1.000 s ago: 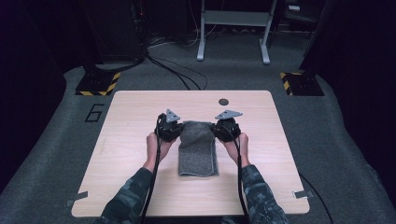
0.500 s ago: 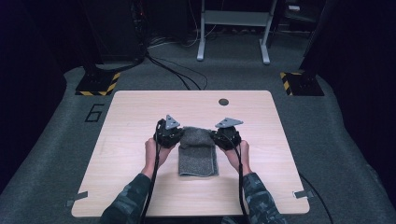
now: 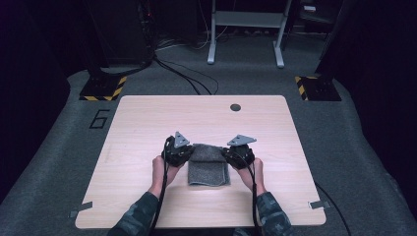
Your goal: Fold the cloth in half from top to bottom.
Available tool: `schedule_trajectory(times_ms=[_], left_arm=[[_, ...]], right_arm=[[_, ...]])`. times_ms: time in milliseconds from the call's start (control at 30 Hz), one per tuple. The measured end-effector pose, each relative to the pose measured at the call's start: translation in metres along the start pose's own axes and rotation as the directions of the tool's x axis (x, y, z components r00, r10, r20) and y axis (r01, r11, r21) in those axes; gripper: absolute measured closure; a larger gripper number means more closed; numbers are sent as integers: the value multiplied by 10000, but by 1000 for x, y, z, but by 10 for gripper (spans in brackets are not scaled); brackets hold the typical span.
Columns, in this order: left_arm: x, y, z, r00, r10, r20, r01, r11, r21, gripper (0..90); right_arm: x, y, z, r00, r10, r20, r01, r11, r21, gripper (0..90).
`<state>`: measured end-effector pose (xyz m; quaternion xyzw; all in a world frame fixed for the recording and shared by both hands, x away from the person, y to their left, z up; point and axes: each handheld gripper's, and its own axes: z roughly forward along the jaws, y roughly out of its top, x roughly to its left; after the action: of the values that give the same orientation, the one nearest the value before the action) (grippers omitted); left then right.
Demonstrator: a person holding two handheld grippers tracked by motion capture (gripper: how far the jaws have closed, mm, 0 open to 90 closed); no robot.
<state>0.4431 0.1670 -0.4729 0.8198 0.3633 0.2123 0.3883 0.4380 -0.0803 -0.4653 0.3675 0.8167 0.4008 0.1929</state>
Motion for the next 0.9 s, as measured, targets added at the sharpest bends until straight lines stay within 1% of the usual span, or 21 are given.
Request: schedule_trajectory(times_ms=[133,167,233,300,333,367,400,433,467,500,533,567,600,633,667,700,733,767,800,833,900], left_arm=[[-4,-7,-1,9999,17,116,-17,10000,58,810],[-5,-9,-1,10000,27,68,-27,10000,39,808],[-7,-12,-1,9999,44,159,-46,9999,115,806],[-8,-15,-1,9998,0,185,-2,9999,111,806],[-9,-17,-1,9997,8,242,-13,9997,227,806],[-10,-20,0,9997,-60,223,55,9998,199,806],[-10,-21,0,9995,-77,302,69,9996,265,807],[-10,-22,0,9996,-21,271,14,9997,255,807],[-11,-24,1,9996,-95,275,89,9997,239,806],[-12,-25,1,9996,-90,271,84,9997,228,805],[-12,-26,1,9997,11,260,-19,9996,290,804],[-13,-27,1,9996,-17,274,9,9996,298,802],[-14,-27,1,9995,-56,323,46,9995,318,801],[-15,-28,1,9994,-108,323,99,9995,300,799],[-15,-28,1,9994,-109,331,98,9995,313,798],[-14,-28,1,9995,-97,310,86,9993,352,795],[-14,-29,0,9996,-55,289,44,9993,377,789],[-14,-29,0,9995,-95,316,83,9993,374,783],[-15,-30,0,9989,-246,391,234,9992,329,775],[-15,-31,-1,9989,-168,433,150,9990,415,768],[-17,-33,-2,9988,-248,423,235,9992,328,745]], right_arm=[[3,-8,1,10000,-21,-67,22,9999,114,829],[3,-10,1,10000,-27,-82,29,9999,142,827],[5,-14,1,9999,46,-103,-44,9998,204,826],[6,-17,2,9999,59,-94,-57,9997,253,826],[6,-19,2,9999,85,-150,-81,9996,275,826],[7,-20,2,9999,1,-172,4,9994,332,825],[8,-22,2,9999,68,-152,-63,9995,309,824],[9,-23,2,9998,59,-193,-52,9994,349,824],[9,-24,2,9998,66,-164,-59,9992,394,824],[9,-25,3,9998,40,-177,-33,9991,415,823],[10,-26,3,9998,63,-176,-55,9989,458,821],[10,-27,3,9999,20,-162,-12,9989,467,818],[11,-29,3,9998,144,-163,-136,9987,496,817],[10,-30,3,9998,78,-206,-67,9987,509,813],[11,-31,3,9996,134,-228,-122,9985,532,810],[10,-32,3,9998,58,-215,-47,9985,544,808],[11,-33,3,9996,162,-220,-150,9984,546,803],[11,-34,2,9996,136,-241,-122,9984,554,798],[11,-34,2,9996,113,-247,-100,9985,535,795],[11,-34,1,9997,90,-242,-77,9986,514,791],[11,-35,-1,9996,75,-276,-61,9987,503,781]])
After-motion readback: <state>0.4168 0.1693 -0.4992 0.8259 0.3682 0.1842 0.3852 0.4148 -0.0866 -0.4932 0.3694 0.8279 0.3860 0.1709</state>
